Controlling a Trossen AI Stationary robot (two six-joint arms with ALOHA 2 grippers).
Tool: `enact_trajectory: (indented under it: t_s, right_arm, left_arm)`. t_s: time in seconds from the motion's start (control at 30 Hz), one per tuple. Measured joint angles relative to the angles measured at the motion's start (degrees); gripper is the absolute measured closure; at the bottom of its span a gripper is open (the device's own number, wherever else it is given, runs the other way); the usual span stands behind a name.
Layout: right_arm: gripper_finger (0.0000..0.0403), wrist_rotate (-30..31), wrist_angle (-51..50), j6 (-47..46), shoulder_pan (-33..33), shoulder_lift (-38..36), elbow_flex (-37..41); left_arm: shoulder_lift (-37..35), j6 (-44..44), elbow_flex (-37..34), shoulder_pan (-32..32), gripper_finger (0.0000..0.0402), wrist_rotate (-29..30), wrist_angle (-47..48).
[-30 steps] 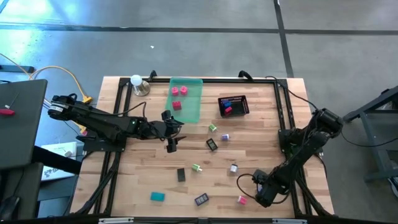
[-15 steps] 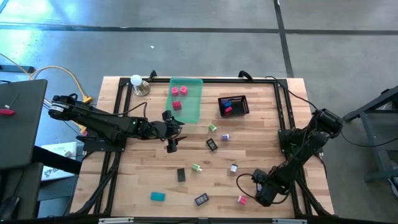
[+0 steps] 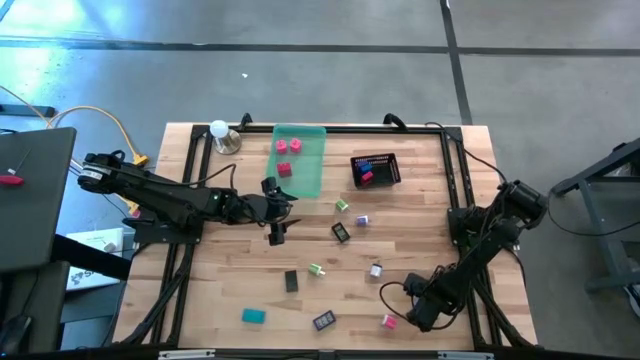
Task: Pick & Place Office items
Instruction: Put the light purple charger adapter into the green bin
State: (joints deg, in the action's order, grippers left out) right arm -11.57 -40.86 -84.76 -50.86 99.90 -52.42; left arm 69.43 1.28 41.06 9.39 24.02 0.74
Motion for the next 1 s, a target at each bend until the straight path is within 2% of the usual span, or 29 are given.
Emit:
enact_trajectory:
  t_s: [0.07, 0.1, 0.37, 0.63, 0.73, 0.87, 1.0]
  right_arm:
    - [0.0205, -0.44, -0.04, 0.82, 0.64, -0.44, 0.1]
    - [0.0209, -0.4, -0.06, 1.03, 0.82, -0.75, 0.11]
    - [0.0209, 2.29, 0.66, 4.24, 2.38, -4.73, 0.37]
    - [0.0209, 12.19, 2.74, 9.18, 4.04, -12.23, 0.31]
    - [0.0209, 15.76, 6.3, 15.93, 6.0, -15.8, 0.31]
    - [0.0209, 17.07, 15.24, 32.26, 12.45, -19.3, 0.31]
    - [0.0209, 8.5, 28.02, 46.61, 20.4, -19.35, 0.19]
  left_arm:
    - [0.0, -0.26, 0.0, 0.0, 0.0121, 0.05, -0.01]
    - [0.0, -0.82, 0.0, 0.0, 0.0121, 0.06, -0.11]
    - [0.0, -10.3, 0.0, 2.11, 0.0121, 0.09, -2.09]
    - [0.0, -22.92, 0.0, 8.08, 0.0121, 0.09, -5.5]
    - [0.74, -31.84, 0.0, 10.47, 0.0121, -0.03, -9.09]
    - [2.72, -48.82, 0.07, 12.63, 0.0121, -0.1, -13.07]
    - [5.52, -65.67, 0.04, 13.52, 0.0121, -0.08, -17.25]
